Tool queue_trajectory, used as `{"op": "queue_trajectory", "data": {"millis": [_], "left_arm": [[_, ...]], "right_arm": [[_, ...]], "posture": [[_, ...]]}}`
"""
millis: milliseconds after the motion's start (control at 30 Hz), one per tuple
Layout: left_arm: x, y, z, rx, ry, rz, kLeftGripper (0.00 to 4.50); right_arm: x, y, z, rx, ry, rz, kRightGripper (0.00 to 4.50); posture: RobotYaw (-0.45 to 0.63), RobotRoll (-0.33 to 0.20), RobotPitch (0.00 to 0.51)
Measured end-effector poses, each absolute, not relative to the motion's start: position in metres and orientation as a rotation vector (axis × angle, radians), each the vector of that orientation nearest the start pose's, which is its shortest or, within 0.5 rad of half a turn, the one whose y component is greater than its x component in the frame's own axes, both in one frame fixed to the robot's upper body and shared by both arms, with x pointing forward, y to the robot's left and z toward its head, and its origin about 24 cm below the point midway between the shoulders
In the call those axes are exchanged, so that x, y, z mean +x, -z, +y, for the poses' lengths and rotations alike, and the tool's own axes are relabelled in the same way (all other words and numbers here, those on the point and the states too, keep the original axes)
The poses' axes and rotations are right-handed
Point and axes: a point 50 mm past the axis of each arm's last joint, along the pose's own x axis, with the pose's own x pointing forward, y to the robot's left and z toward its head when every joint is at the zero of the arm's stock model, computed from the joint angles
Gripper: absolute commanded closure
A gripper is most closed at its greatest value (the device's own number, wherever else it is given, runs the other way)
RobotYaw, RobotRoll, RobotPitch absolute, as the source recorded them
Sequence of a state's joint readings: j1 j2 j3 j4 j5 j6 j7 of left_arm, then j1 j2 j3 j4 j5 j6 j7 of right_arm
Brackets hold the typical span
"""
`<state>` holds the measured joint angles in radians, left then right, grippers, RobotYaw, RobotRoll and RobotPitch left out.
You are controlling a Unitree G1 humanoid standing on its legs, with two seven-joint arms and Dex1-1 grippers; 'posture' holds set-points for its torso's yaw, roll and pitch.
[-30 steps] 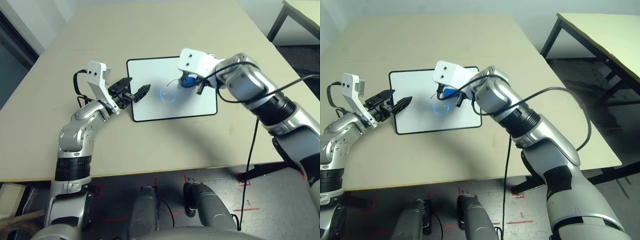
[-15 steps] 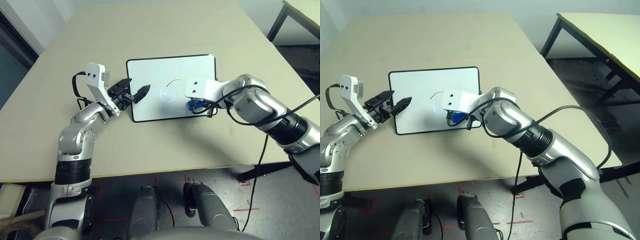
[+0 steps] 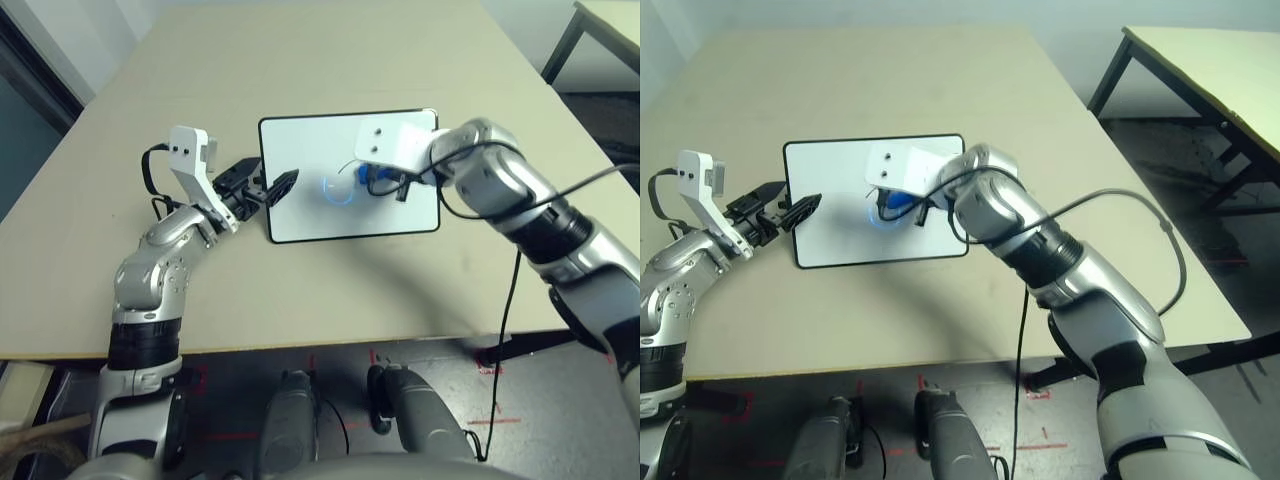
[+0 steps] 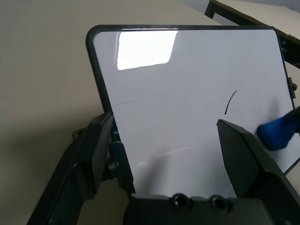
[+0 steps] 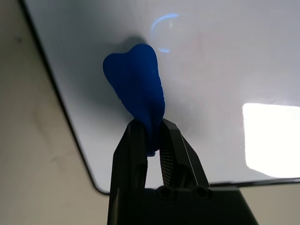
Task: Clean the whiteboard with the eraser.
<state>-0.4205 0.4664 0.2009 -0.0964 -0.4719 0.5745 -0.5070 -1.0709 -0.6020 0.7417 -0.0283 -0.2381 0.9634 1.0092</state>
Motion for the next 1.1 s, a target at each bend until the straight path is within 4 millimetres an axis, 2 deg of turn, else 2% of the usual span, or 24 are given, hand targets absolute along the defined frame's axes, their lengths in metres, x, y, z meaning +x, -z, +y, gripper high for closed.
{"op": "queue_trajectory", "data": {"millis": [100, 267, 333, 467, 633, 767, 867, 933, 1000, 1100], "left_arm": [[0.306, -0.167, 0.212, -0.034, 0.498, -0.014, 0.0], [0.306, -0.167, 0.212, -0.035, 0.499, -0.015, 0.0], [0.306, -0.166, 0.212, -0.036, 0.498, -0.012, 0.0], [0.305, -0.165, 0.213, -0.038, 0.495, -0.007, 0.0], [0.303, -0.166, 0.216, -0.039, 0.479, -0.015, 0.0], [0.303, -0.166, 0.216, -0.04, 0.479, -0.016, 0.0], [0.303, -0.166, 0.216, -0.04, 0.477, -0.016, 0.0], [0.304, -0.167, 0.215, -0.04, 0.482, -0.019, 0.0], [0.304, -0.167, 0.214, -0.043, 0.484, -0.02, 0.0], [0.303, -0.166, 0.215, -0.044, 0.479, -0.02, 0.0]], "right_arm": [[0.34, -0.203, -0.085, -1.122, -0.836, 0.5, 4.14], [0.366, -0.235, -0.066, -1.077, -0.747, 0.351, 4.14], [0.371, -0.238, -0.064, -1.067, -0.738, 0.323, 4.14], [0.368, -0.234, -0.068, -1.108, -0.763, 0.308, 4.14], [0.341, -0.203, -0.081, -1.144, -0.878, 0.418, 4.14], [0.335, -0.197, -0.079, -1.136, -0.906, 0.451, 4.14], [0.346, -0.206, -0.064, -1.129, -0.892, 0.409, 4.14], [0.361, -0.227, -0.048, -1.133, -0.838, 0.312, 4.14], [0.369, -0.239, -0.044, -1.139, -0.795, 0.255, 4.14], [0.377, -0.244, -0.043, -1.148, -0.777, 0.213, 4.14]], "posture": [[-0.04, 0.0, 0.154], [-0.03, 0.0, 0.156], [-0.03, 0.0, 0.157], [-0.03, 0.0, 0.16], [-0.03, 0.0, 0.162], [-0.03, 0.0, 0.162], [-0.03, 0.0, 0.162], [-0.02, 0.0, 0.162], [-0.02, 0.0, 0.163], [-0.02, 0.0, 0.162]]}}
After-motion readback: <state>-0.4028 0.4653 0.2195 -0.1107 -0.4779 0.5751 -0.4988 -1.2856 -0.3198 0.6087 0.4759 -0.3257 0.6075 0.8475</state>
